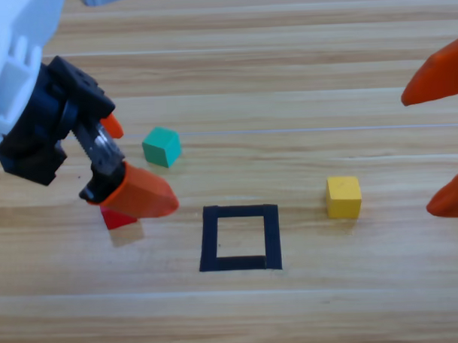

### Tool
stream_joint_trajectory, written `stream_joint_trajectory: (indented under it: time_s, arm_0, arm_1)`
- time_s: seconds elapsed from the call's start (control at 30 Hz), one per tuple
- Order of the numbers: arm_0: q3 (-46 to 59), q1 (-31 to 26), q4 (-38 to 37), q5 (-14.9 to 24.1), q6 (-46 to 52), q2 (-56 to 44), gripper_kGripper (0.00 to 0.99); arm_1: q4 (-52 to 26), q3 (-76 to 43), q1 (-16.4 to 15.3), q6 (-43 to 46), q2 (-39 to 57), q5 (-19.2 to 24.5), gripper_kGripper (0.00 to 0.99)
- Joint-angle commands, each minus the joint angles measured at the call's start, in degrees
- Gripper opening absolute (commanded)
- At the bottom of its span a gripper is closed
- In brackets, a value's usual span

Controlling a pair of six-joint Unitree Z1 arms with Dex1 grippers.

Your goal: Stack the blocks in the rectangular block: red at the bottom, yellow in the middle, green on top

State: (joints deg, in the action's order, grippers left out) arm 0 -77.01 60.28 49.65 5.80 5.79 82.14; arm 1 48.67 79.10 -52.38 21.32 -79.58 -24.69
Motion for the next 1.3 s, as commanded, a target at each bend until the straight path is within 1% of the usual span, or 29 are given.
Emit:
stream_joint_trajectory:
  time_s: [0.03,0.2,0.23,0.27,0.3,0.37,0.43,0.6,0.67,0.73,0.83,0.9,1.0,1.13,1.3]
  arm_0:
    - [2.1,1.2,0.3,1.4,1.4,-0.1,0.990]
    - [2.3,1.2,0.3,1.6,1.6,-0.4,0.990]
    - [2.3,1.2,0.3,1.7,1.6,-0.4,0.990]
    - [2.4,1.2,0.3,1.7,1.6,-0.3,0.990]
    - [2.4,1.2,0.3,1.8,1.7,-0.3,0.990]
    - [2.5,1.2,0.3,1.9,1.9,-0.3,0.990]
    - [2.9,1.2,0.2,2.2,2.4,-0.1,0.990]
    - [3.6,1.2,-0.1,3.7,5.5,0.4,0.990]
    - [2.4,1.2,0.0,5.5,8.0,1.4,0.990]
    - [0.5,0.2,0.2,7.3,11.5,2.8,0.990]
    - [-0.6,-3.3,0.3,7.9,17.8,3.6,0.990]
    - [0.0,-5.1,0.3,9.1,23.4,3.9,0.990]
    - [1.3,-7.7,0.3,9.7,30.5,5.0,0.990]
    - [1.4,-9.7,0.4,9.2,34.3,8.1,0.990]
    - [2.0,-13.7,0.4,7.7,35.8,12.9,0.990]
  arm_1:
    - [-0.5,0.0,-2.4,-0.3,-4.2,-1.1,0.985]
    - [-0.6,0.0,-2.4,-1.3,-4.8,-0.8,0.983]
    - [-0.5,0.1,-2.4,-1.9,-5.1,-0.4,0.982]
    - [-0.6,0.3,-2.4,-3.1,-5.6,1.1,0.982]
    - [-0.6,0.6,-2.4,-4.8,-6.3,3.9,0.982]
    - [-0.6,1.6,-2.4,-8.9,-8.3,11.6,0.982]
    - [-0.7,2.2,-2.4,-12.1,-10.7,18.3,0.982]
    - [-1.3,3.6,-2.3,-20.2,-16.2,30.0,0.982]
    - [-1.3,4.1,-2.3,-23.2,-18.1,33.1,0.983]
    - [-1.3,4.4,-1.8,-26.7,-19.4,34.4,0.989]
    - [-1.3,4.6,-1.4,-32.7,-20.6,38.4,0.989]
    - [-1.3,4.6,-1.1,-35.6,-21.6,38.8,0.989]
    - [-1.3,4.6,-1.0,-40.7,-23.9,38.8,0.986]
    - [-1.3,5.4,-0.1,-46.4,-27.9,37.3,0.976]
    - [-1.3,7.3,3.3,-51.4,-32.5,33.3,0.974]
